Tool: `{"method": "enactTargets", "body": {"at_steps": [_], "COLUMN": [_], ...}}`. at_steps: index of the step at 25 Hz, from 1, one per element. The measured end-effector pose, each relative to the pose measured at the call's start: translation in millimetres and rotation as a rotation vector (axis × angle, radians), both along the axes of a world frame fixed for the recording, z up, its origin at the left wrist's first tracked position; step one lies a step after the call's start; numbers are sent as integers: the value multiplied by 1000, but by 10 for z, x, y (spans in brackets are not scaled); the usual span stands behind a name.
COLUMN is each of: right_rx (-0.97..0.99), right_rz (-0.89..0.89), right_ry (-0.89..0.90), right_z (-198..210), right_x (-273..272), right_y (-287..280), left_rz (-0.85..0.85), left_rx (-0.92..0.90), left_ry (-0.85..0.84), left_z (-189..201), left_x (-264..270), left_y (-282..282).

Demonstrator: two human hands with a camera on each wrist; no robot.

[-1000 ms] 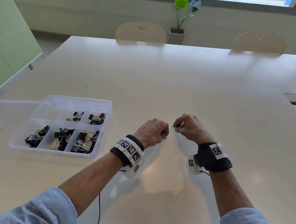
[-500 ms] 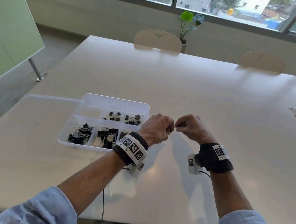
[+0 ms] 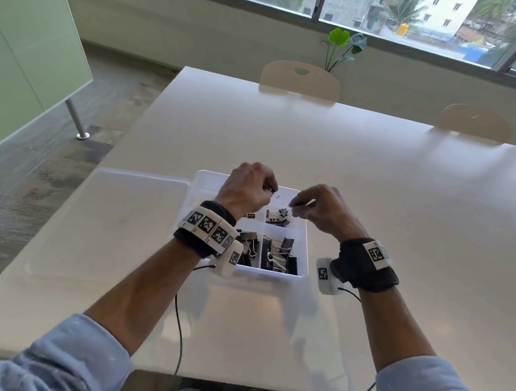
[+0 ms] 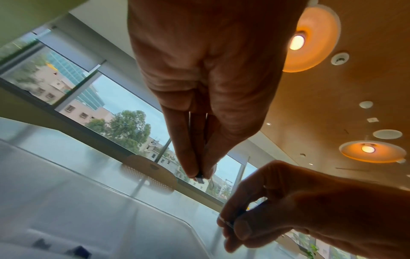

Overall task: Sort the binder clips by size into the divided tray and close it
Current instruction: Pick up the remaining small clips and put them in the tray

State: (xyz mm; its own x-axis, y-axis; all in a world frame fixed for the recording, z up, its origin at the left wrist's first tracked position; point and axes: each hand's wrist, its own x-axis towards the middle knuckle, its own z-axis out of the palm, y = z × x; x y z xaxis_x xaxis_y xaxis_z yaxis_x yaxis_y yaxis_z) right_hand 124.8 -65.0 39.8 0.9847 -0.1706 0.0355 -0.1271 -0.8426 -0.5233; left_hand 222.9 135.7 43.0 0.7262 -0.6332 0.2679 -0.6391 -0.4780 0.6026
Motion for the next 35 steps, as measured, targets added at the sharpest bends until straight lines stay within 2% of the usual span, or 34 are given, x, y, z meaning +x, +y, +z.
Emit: {"method": "enactTargets", "body": {"at_steps": [8,14,20,25,32,35], "right_rx": [-153,-241,-202,-207,-218,-179], "right_rz": [123,120,101,81,173,126], "right_ry": [7,86,89,77,-11,-23], "right_z": [37,-185,-241,-120,30,36], "right_x": [685,933,896,710,550,611], "right_y": [479,628,632,716,1255,1208], "left_rz": [199,256,248,247,346,370], "left_rx": [253,368,336,209,136,159], "left_ry": [175,191,183,130,137,154], "left_z": [-235,-303,-326,-222,-188,-229], "left_x": [384,445,461,367,123,87], "left_y": [205,133,253,514,1351,1552]}}
